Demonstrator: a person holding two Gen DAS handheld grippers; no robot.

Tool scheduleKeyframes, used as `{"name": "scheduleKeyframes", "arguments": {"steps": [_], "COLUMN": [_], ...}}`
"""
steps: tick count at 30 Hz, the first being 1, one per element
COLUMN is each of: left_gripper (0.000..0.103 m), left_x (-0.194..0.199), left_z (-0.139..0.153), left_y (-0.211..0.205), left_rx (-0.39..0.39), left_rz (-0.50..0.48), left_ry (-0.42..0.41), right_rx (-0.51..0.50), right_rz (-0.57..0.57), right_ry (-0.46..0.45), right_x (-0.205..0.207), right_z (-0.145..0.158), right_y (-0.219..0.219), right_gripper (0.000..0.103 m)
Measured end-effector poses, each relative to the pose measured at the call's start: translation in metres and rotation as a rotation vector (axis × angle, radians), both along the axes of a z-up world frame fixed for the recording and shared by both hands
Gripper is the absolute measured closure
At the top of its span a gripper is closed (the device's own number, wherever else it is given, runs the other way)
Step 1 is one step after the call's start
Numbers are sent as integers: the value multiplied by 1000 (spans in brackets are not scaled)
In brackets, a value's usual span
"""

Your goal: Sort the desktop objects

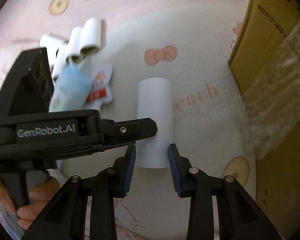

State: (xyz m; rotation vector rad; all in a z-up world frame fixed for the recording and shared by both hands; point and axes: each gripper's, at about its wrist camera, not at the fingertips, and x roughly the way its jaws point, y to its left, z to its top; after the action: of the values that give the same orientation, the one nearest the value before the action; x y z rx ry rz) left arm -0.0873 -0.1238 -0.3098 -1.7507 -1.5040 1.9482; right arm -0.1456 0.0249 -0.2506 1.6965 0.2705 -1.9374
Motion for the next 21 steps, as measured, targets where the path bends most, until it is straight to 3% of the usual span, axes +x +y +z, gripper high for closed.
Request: {"name": "scheduleKeyframes", "arguments": {"steps": [12,18,21], "left_gripper": [64,64,64], "left_x": [69,76,70], "left_z": [-4,-7,2], "left_y": [7,2,6], "left_rx": [16,32,-47], "left_rz": [65,75,36], "left_ry": [6,7,36], "right_rx": [-21,-56,-82], "right_rz": [122,140,118], "right_ry": [-25,-23,-50], "right_x": [67,67,62], "right_z": [-2,-7,-10], "right_y": [9,29,33], "right_gripper": [72,72,71]}}
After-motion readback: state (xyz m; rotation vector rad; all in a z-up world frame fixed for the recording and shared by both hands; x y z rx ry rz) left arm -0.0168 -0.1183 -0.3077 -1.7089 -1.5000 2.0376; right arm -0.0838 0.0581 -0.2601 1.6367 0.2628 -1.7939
